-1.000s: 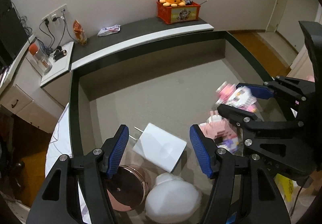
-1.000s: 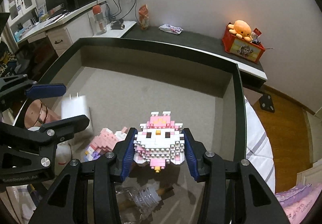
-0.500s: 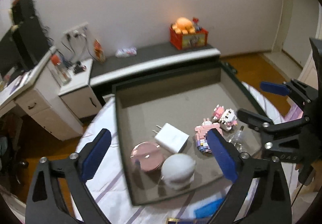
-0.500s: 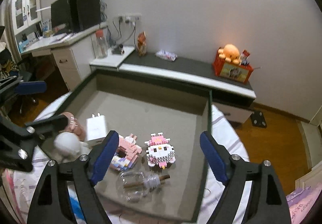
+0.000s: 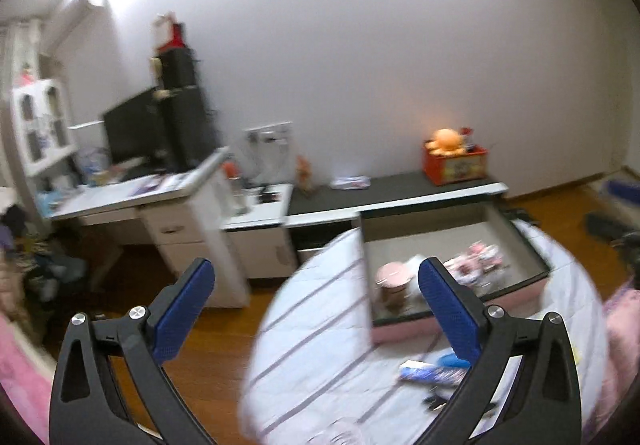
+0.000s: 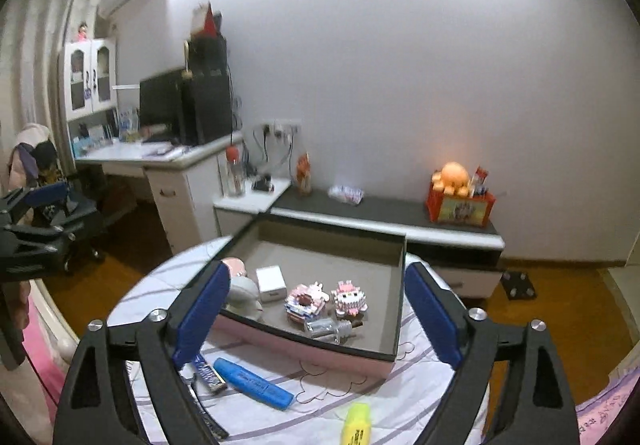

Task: Organize rigid objects
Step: 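Raise both tools out of the pink box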

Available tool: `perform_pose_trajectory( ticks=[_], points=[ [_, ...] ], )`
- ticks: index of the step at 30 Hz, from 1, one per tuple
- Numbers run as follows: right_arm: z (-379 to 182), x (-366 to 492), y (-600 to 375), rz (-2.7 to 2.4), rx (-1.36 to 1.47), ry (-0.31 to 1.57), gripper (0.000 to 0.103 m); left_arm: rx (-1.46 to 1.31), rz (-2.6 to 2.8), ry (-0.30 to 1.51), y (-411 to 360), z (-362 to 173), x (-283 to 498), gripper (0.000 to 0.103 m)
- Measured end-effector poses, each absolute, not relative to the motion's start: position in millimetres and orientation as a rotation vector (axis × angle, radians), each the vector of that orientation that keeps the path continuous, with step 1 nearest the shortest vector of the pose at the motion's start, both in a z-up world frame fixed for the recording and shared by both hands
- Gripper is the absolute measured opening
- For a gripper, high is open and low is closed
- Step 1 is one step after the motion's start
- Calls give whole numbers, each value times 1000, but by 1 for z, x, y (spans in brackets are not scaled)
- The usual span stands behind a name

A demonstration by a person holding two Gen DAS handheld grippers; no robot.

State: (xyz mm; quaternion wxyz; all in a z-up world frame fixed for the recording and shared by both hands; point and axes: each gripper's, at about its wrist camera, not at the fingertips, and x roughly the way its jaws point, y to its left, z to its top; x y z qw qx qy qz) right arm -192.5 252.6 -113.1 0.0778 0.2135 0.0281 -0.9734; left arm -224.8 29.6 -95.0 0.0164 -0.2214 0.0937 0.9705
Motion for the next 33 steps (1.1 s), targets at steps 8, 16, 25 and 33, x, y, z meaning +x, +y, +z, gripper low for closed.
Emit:
perform_pose_trajectory(
  ticks=[8,16,25,33],
  points=[
    [-115,-138,249,-2983,562,110,103,-777,3000,236,4,-116,-191,103],
    [-141,-121,255,-2974,641,14,103,-844,2964,232,-2,-134,-175,103],
    [-166,-119,259,-2964,750,-9,103,-1011,2908,257,1,-167,-210,103],
    [-183,-134,268,-2965,831,-15,103,-1011,2836,274,16,-170,-229,103]
  ],
)
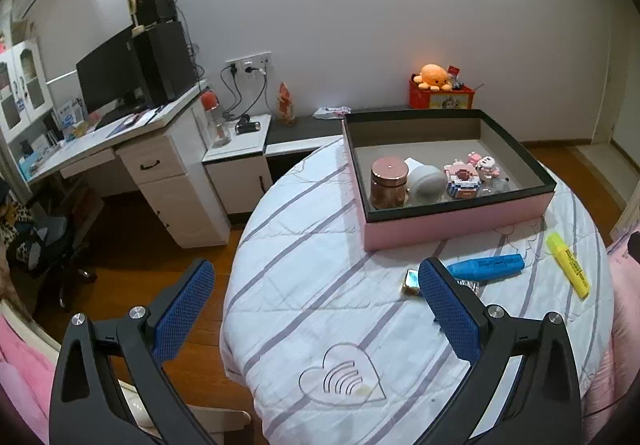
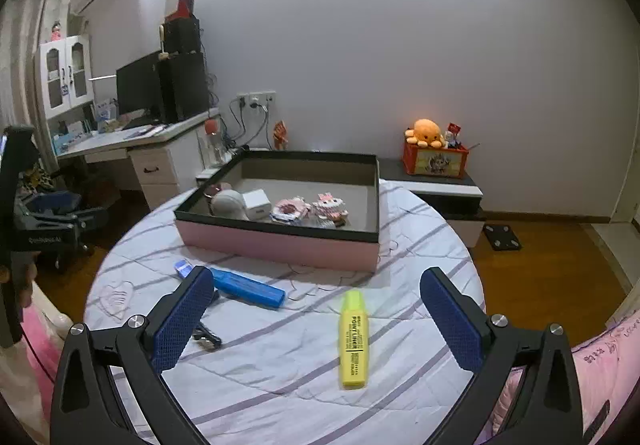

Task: Organize rigid objects
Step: 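Raise both tools out of the pink box, then move the left gripper over the blue-and-gold lighter box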

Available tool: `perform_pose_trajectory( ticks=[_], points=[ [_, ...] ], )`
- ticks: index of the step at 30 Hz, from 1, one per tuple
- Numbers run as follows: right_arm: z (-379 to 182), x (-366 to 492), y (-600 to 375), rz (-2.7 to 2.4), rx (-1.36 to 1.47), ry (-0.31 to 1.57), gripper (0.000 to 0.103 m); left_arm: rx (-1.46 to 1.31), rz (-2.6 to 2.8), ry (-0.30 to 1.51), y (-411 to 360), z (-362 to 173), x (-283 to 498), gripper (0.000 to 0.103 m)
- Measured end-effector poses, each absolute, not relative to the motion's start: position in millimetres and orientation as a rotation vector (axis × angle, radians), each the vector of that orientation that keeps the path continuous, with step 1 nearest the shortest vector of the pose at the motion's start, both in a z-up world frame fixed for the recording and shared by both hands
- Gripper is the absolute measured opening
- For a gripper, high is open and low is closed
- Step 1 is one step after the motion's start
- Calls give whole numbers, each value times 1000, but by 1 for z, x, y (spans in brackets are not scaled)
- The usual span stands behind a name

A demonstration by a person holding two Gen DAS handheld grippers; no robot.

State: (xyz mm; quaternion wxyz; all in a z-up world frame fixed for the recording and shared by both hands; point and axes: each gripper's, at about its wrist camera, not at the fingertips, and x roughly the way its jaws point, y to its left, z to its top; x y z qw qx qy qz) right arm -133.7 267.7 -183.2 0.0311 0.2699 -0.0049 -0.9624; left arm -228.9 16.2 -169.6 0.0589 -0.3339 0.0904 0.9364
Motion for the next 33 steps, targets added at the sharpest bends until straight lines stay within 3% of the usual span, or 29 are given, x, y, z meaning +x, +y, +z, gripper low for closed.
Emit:
perform_pose_trajectory(
  ticks=[15,17,20,30,32,33],
  points=[
    [-194,-211,319,-2972,995,-92,101,-1121,2651,327,68,-210,-225,103],
    [-193,-236,327,-2956,1055,-109,84,-1144,2640,343,74,-217,-224,103],
    [-200,-260,331,-2899,1135,-145,69,-1174,2681,331,77,-219,-231,103],
    [-221,-302,324,-2828,1292,-100,68,-1191,2748,245,86,-210,-274,103],
    [-225,-312,327,-2819,1334,-98,46,-1198,2751,238,88,-211,-276,103],
    [-228,-316,328,-2811,1355,-98,41,-1206,2750,229,89,-212,-277,103]
  ],
)
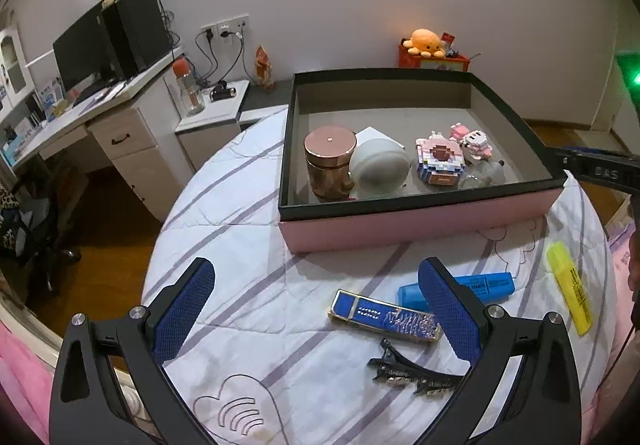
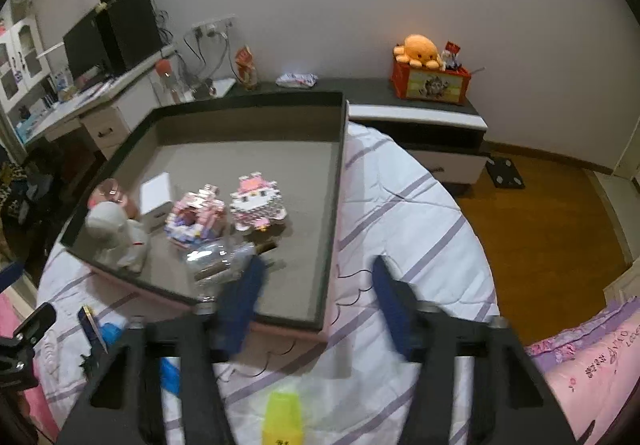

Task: Organize rigid objects
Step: 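Move the left gripper over the blue-and-gold lighter box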

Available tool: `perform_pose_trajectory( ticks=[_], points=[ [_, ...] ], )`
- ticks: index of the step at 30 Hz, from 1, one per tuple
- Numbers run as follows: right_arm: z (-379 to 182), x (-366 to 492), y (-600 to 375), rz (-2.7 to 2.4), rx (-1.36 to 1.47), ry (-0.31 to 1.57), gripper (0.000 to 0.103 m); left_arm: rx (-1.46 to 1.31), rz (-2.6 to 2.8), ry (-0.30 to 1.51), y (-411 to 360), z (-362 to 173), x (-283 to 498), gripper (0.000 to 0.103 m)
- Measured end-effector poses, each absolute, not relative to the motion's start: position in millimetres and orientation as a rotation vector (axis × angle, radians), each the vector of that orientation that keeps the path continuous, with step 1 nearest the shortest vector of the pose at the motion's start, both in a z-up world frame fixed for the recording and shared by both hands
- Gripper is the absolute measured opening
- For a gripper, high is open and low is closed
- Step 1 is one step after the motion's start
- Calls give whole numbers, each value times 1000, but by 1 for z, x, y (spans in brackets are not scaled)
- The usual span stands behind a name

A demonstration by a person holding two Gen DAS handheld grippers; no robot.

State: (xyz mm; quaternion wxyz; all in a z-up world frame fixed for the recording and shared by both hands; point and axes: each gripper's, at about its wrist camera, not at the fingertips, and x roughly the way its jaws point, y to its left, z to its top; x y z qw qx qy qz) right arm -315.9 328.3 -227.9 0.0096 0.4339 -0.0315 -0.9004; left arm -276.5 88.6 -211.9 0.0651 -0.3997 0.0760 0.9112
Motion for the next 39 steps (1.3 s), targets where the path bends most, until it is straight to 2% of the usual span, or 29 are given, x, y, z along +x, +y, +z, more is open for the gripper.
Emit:
perform_pose_trajectory(
  ticks=[2,4,8,10,15,22,35,37,39],
  points=[
    [-235,-323,330,-2779,1394,-117,33,-1225,2750,221,91,-215,-278,103],
    [-241,-327,329,-2751,1426,-122,31,-1252,2763,231,94,-218,-281,103],
    [-244,-330,326,-2735,1475,-49,14,-1323,2755,192,89,-230,-285,103],
    [-243,-331,327,-2724,1490,-18,11,-1372,2762,157,83,-237,-286,103],
    [-242,-330,329,-2699,1496,-30,11,-1413,2733,111,84,-244,-278,103],
    [-242,-331,331,-2689,1495,-45,11,-1421,2660,251,109,-254,-256,103],
    [-242,-333,328,-2684,1510,-40,11,-1448,2659,210,110,-263,-270,103],
    [-242,-333,328,-2684,1511,-38,11,-1426,2662,218,108,-263,-271,101],
    [-243,-333,329,-2684,1513,-41,12,-1423,2645,199,105,-264,-275,89]
  ],
)
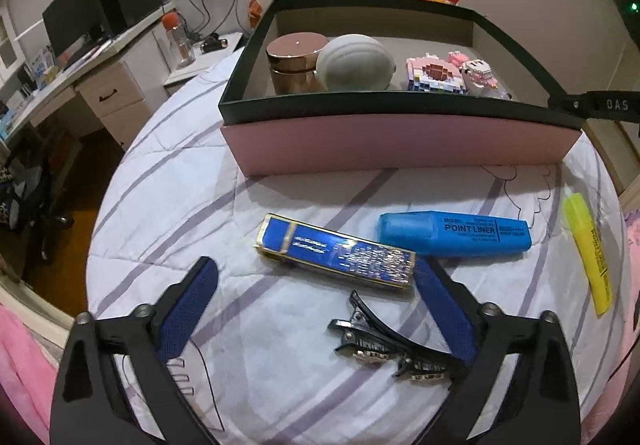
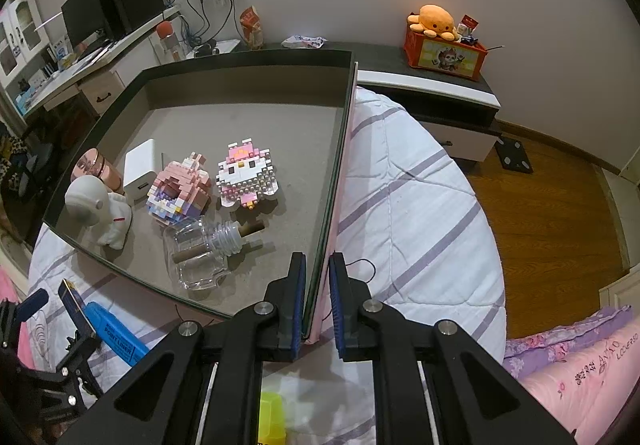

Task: Organize rigid objects
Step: 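Move the left gripper over the blue-and-gold lighter box, then close the left gripper on the end of the lighter box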

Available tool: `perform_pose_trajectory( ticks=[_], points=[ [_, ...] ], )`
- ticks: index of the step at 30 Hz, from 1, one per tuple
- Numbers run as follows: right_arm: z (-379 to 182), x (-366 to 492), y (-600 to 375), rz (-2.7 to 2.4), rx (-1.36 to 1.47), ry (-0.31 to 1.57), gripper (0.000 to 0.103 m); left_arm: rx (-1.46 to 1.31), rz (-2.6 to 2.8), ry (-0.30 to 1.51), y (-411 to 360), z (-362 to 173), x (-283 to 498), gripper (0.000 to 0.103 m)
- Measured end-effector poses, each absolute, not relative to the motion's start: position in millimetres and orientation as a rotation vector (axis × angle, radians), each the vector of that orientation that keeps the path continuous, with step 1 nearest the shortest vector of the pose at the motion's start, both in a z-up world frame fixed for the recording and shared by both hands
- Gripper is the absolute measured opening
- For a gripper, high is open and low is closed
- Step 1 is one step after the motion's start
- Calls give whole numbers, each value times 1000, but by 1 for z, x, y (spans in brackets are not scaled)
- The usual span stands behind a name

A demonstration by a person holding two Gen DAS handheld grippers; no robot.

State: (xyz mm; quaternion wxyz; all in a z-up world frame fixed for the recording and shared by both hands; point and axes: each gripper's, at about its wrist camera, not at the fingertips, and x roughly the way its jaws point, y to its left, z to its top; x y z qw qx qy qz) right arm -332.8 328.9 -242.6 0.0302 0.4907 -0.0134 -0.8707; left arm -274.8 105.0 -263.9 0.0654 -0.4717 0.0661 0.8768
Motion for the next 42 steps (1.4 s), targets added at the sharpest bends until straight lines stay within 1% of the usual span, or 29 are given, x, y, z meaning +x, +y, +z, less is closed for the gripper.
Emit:
perform_pose_trajectory(
  ticks=[1,2,7,9,10,12,13,15,18,21,25,35,42],
  points=[
    [-243,-333,329,-2683,1514,-44,12,-1437,2632,186,102,-266,-278,84],
    [-243,-333,329,-2682,1515,-45,11,-1455,2628,192,101,-269,-280,72],
    [-244,-333,330,-2684,1518,-44,12,-1454,2615,172,90,-270,-286,63],
    [-244,-333,330,-2684,1522,-44,12,-1449,2612,177,88,-270,-288,52],
    [-244,-333,329,-2684,1524,-44,12,-1444,2607,177,86,-269,-289,49],
    [-244,-333,329,-2684,1529,-40,12,-1440,2604,179,83,-269,-290,38],
    [-244,-333,329,-2684,1530,-39,12,-1438,2604,184,81,-269,-291,35],
    [-244,-333,329,-2684,1531,-41,12,-1435,2601,195,79,-268,-291,23],
    [-244,-333,328,-2684,1535,-34,12,-1427,2591,188,76,-266,-291,12],
    [-244,-333,328,-2684,1539,-33,12,-1417,2588,148,70,-263,-291,8],
    [-244,-334,327,-2685,1546,-23,12,-1401,2576,131,67,-260,-291,7],
    [-244,-335,326,-2679,1558,-19,12,-1397,2546,111,58,-262,-284,6],
    [-244,-336,326,-2679,1561,-14,12,-1430,2536,46,40,-269,-280,6]
  ],
)
